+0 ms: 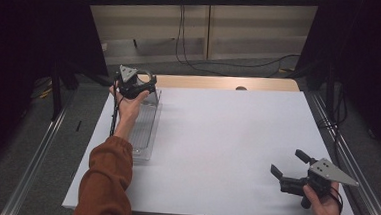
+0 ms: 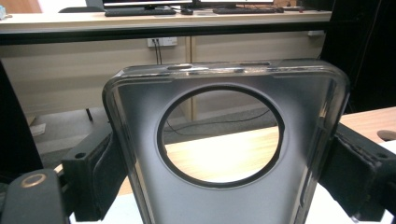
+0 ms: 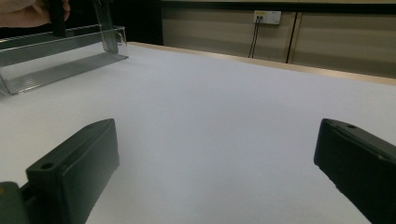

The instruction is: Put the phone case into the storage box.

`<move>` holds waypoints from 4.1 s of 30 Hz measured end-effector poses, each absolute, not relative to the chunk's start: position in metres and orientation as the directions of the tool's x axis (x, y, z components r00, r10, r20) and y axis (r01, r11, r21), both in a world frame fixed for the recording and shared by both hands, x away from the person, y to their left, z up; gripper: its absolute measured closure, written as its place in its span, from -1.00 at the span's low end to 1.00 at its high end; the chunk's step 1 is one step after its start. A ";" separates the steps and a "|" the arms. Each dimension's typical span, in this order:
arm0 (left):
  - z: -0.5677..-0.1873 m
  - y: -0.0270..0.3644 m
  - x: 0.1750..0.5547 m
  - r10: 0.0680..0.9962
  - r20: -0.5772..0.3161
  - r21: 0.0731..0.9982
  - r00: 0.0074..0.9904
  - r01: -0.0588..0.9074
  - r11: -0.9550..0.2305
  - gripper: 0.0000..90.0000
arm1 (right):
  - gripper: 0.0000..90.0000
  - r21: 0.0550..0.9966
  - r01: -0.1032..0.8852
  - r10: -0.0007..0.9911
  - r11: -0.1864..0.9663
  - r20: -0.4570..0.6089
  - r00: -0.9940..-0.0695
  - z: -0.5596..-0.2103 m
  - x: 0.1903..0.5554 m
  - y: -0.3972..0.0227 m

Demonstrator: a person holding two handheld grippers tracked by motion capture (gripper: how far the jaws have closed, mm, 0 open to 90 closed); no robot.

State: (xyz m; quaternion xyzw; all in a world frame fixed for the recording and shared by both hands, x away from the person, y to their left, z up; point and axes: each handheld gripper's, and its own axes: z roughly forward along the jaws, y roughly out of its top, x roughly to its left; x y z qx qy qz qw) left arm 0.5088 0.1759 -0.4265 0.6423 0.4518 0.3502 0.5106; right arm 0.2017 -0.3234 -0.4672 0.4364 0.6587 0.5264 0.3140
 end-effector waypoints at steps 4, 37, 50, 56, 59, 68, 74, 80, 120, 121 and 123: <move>-0.431 0.178 0.511 0.939 -0.001 0.969 0.343 0.231 -0.083 -0.75 | -1.00 0.967 0.246 0.904 0.066 0.047 -0.425 -0.467 0.201 -0.324; -0.433 0.175 0.520 0.945 0.006 0.973 0.327 0.218 -0.081 -0.80 | -1.00 0.967 0.248 0.903 0.064 0.049 -0.427 -0.467 0.201 -0.324; -0.434 0.170 0.526 0.945 0.027 0.975 0.327 0.200 -0.097 -0.81 | -1.00 0.967 0.247 0.902 0.061 0.053 -0.429 -0.467 0.201 -0.324; -0.435 0.166 0.528 0.942 0.036 0.976 0.334 0.191 -0.106 -0.80 | -1.00 0.967 0.248 0.901 0.062 0.052 -0.430 -0.467 0.200 -0.324; -0.435 0.164 0.528 0.940 0.043 0.975 0.339 0.189 -0.113 -0.80 | -1.00 0.967 0.245 0.900 0.066 0.049 -0.434 -0.467 0.200 -0.325; -0.435 0.166 0.530 0.942 0.035 0.972 0.333 0.209 -0.110 -0.84 | -1.00 0.968 0.241 0.901 0.063 0.049 -0.432 -0.467 0.200 -0.325; -0.435 0.169 0.530 0.939 0.027 0.972 0.342 0.210 -0.104 -0.87 | -1.00 0.969 0.239 0.900 0.063 0.048 -0.432 -0.467 0.200 -0.325; -0.433 0.168 0.526 0.938 0.022 0.969 0.347 0.224 -0.106 -0.91 | -1.00 0.969 0.240 0.901 0.063 0.048 -0.432 -0.467 0.199 -0.325; -0.419 0.195 0.489 0.910 -0.100 0.976 0.402 0.216 0.012 -0.97 | -1.00 0.967 0.245 0.899 0.071 0.044 -0.436 -0.467 0.200 -0.323; -0.419 0.195 0.488 0.910 -0.100 0.975 0.402 0.221 0.010 -0.97 | -1.00 0.967 0.244 0.900 0.069 0.045 -0.434 -0.467 0.200 -0.323; -0.418 0.196 0.486 0.904 -0.093 0.979 0.418 0.205 0.005 -0.97 | -1.00 0.968 0.242 0.901 0.070 0.043 -0.432 -0.467 0.200 -0.323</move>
